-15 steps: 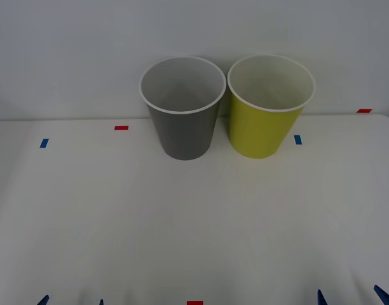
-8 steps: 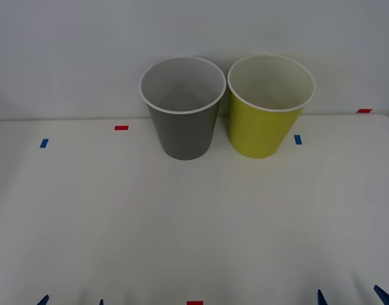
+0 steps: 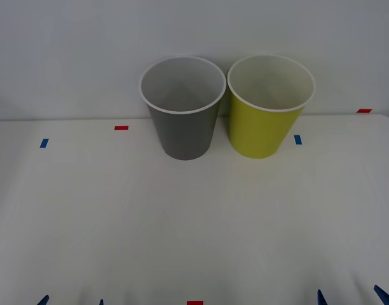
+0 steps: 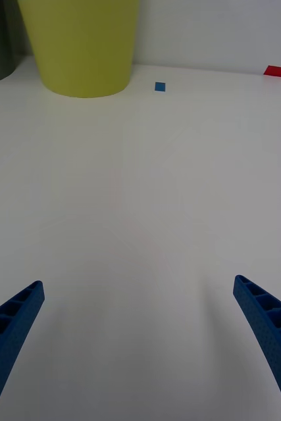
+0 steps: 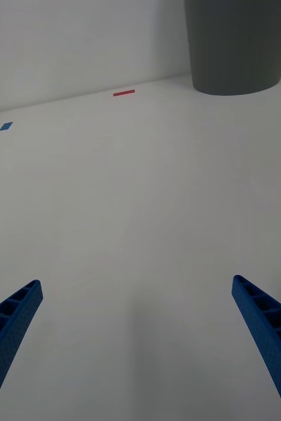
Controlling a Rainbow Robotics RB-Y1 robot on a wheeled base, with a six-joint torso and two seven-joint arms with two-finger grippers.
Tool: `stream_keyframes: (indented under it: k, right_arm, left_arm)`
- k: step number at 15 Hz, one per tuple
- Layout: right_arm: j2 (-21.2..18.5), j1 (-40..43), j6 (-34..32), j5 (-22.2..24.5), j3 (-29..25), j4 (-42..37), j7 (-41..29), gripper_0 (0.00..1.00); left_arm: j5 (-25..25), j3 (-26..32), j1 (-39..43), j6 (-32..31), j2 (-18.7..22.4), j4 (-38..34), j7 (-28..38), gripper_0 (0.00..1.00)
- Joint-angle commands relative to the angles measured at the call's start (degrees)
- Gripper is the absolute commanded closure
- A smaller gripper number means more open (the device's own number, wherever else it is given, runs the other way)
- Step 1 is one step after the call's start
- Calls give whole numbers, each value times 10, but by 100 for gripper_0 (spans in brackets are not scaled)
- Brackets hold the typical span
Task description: Put cans in the gray bin and PET bottles in the light green bin.
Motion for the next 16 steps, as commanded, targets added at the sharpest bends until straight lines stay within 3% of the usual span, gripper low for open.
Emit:
stream_keyframes:
  k: [1,16]
  right_arm:
    - [0,0,0,0,0,0,0,0]
    - [0,0,0,0,0,0,0,0]
  left_arm:
    - [0,0,0,0,0,0,0,0]
    - [0,0,0,0,0,0,0,0]
